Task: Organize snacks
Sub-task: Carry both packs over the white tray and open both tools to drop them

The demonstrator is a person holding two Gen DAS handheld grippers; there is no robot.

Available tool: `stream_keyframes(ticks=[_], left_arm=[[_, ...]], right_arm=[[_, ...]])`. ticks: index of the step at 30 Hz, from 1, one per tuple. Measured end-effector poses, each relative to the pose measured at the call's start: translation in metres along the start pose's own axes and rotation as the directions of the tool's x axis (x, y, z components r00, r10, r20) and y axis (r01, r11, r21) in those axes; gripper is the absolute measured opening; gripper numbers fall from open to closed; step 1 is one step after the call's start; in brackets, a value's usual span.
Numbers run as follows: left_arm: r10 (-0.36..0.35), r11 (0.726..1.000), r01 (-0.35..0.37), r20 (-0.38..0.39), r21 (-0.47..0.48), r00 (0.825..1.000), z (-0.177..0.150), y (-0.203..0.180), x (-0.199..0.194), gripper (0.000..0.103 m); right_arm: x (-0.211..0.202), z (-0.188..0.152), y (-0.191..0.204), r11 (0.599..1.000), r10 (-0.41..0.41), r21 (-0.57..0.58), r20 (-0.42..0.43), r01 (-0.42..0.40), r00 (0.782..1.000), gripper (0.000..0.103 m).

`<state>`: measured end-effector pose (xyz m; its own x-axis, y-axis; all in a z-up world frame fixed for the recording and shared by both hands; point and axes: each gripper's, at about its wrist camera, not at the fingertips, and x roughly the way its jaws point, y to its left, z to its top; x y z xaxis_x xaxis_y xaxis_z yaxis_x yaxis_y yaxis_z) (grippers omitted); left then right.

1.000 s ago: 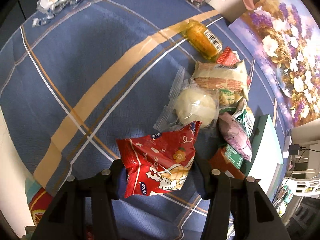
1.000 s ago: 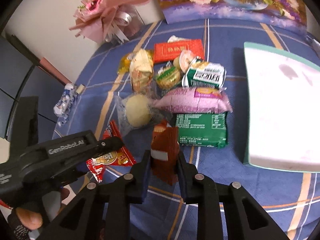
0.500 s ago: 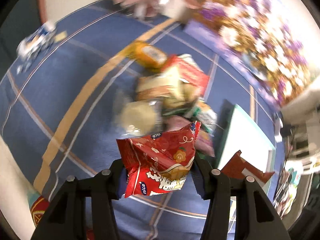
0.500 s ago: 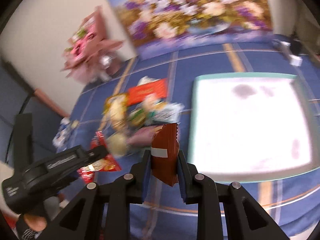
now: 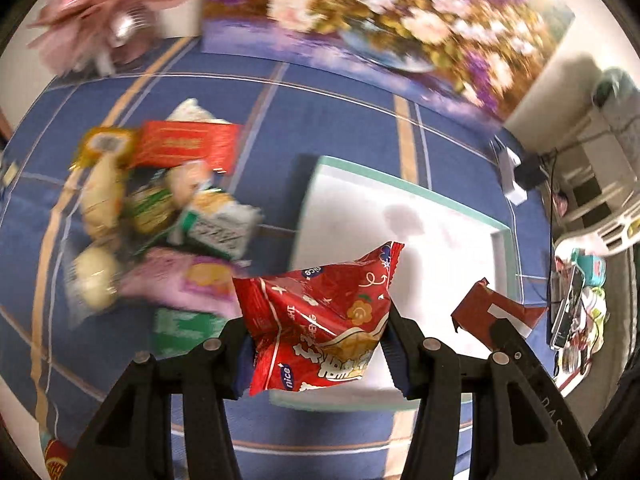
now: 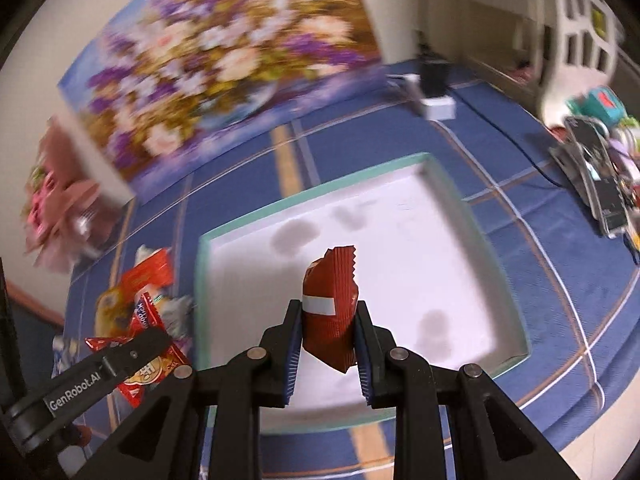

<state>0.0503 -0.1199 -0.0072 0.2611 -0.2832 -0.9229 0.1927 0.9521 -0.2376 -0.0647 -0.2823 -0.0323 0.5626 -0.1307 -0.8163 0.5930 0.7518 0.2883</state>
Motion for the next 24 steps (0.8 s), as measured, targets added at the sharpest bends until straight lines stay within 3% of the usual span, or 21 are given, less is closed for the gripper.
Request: stream_keyframes(ticks=[5, 15, 19, 24], left_arm=[[0.008, 0.999, -0.007, -0.009, 0.047, 1.000, 0.006, -0.029, 0.024, 0.055], [0.036, 0.994, -0.036, 0.002, 0.104, 0.999, 0.023, -0.057, 0.064, 0.055], [0.013, 0.996, -0.012, -0.012, 0.093, 1.000, 0.024, -0.056, 0.072, 0.071], [0.030, 0.996, -0.028, -0.014, 0.090, 0.999, 0.025, -0.056, 0.072, 0.072]], right_arm=[[0.015, 0.011, -0.030, 0.996, -0.064, 0.064, -0.015, 0.065, 0.998, 0.026], [0.031, 0.026, -0.059, 0.989, -0.093, 0.113, -0.034, 0.096, 0.995, 0.026], [0.032, 0.031, -0.064, 0.986, -0.117, 0.113, -0.034, 0.121, 0.993, 0.026], [0.032, 0.032, -0.061, 0.989, -0.106, 0.101, -0.039, 0.109, 0.994, 0.026]])
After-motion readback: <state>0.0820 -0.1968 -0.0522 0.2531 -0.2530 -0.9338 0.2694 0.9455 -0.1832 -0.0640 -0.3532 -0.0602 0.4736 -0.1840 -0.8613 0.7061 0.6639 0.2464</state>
